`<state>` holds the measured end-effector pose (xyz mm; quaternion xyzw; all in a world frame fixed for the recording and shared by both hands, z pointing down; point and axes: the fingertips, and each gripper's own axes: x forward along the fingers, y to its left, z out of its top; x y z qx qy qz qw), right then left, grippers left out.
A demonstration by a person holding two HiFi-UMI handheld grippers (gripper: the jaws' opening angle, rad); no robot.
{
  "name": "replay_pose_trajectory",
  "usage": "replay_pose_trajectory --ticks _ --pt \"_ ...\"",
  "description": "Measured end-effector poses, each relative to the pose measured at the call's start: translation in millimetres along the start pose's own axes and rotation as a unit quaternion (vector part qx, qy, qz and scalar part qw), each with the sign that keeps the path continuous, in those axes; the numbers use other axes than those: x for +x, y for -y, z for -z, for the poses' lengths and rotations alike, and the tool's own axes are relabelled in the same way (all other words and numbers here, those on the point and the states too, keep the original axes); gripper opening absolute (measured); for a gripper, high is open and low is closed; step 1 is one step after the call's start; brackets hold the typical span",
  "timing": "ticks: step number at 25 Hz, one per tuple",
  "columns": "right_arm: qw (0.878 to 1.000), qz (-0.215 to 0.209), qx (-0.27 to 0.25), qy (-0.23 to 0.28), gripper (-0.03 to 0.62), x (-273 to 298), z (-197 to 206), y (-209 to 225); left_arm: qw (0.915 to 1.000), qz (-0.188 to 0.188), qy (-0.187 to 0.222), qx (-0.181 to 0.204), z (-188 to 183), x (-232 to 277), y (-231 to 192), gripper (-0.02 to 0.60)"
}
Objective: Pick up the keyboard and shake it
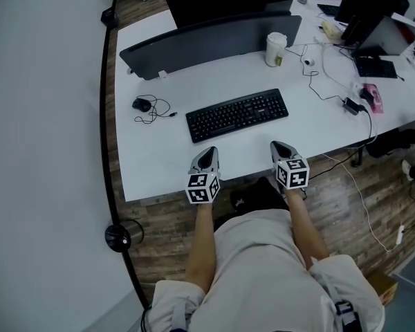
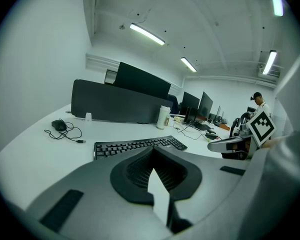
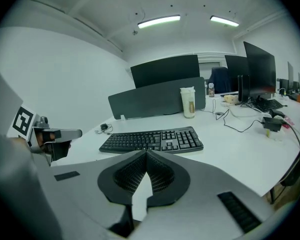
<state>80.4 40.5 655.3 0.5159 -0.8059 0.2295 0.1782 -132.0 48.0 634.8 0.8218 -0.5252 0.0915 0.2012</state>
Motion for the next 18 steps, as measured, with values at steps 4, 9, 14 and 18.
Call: replay_pose_trajectory --ticks 4,9,14,18 --pt "1.000 0.000 -0.004 0.000 0.038 -1.2 -0.5 1.0 1.0000 0.005 -0.001 0.003 0.4 3.2 3.4 0.015" --pt "1.000 -0.007 -0.010 -0.001 0.038 1.0 0.0 -3.1 0.9999 0.008 -0.005 0.005 2.4 3.2 5.1 0.015" --pt "1.000 -0.013 -0.019 -0.003 0.038 4.7 -0.7 -7.8 1.0000 0.005 -0.007 0.004 5.1 2.2 2.6 0.015" --pt "1.000 -0.015 -0.025 0.002 0.038 8.2 -4.4 -12.3 1.0000 0.003 -0.005 0.005 2.6 1.5 -1.8 0.015"
